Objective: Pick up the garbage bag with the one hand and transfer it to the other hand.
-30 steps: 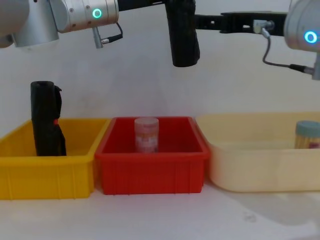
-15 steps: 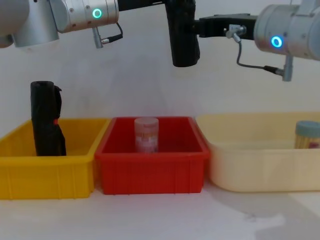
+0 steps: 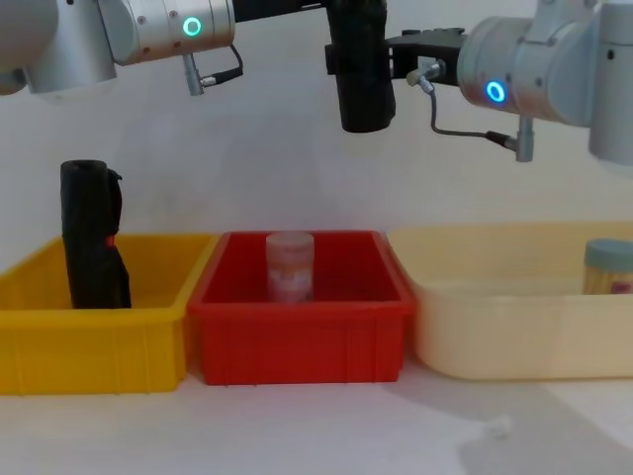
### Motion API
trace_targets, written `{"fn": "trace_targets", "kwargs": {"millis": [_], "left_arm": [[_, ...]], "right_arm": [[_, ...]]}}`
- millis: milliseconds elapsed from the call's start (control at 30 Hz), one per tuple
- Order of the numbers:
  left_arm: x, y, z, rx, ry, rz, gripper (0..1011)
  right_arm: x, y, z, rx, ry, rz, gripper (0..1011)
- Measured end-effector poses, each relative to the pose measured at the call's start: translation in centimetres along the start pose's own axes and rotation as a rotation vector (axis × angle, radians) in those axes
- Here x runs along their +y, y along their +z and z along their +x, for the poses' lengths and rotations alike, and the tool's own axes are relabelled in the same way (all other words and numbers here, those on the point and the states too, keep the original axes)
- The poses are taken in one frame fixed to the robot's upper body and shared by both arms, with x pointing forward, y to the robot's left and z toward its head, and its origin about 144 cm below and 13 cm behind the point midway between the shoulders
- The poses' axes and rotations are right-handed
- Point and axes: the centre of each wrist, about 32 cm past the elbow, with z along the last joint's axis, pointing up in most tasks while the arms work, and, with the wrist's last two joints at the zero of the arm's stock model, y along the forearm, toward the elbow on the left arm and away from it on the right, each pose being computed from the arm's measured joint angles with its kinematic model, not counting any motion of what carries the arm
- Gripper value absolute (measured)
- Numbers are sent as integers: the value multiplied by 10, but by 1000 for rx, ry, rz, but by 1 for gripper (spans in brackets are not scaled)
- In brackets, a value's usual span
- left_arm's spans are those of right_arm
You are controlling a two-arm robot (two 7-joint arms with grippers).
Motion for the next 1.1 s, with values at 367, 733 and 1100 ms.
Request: {"fn": "trace_targets", "kwargs": {"millis": [367,733,1100], "left_arm": [[0,0,0,0,0,0,445],[0,0,0,0,0,0,445],[0,0,0,0,0,0,445]], "right_arm": [[17,-3,-7,-44,-35,-14,1001],[33,-4,-10,-76,-58,-38,1000],[43,-5,-13,-87,-68,-56,965]]}}
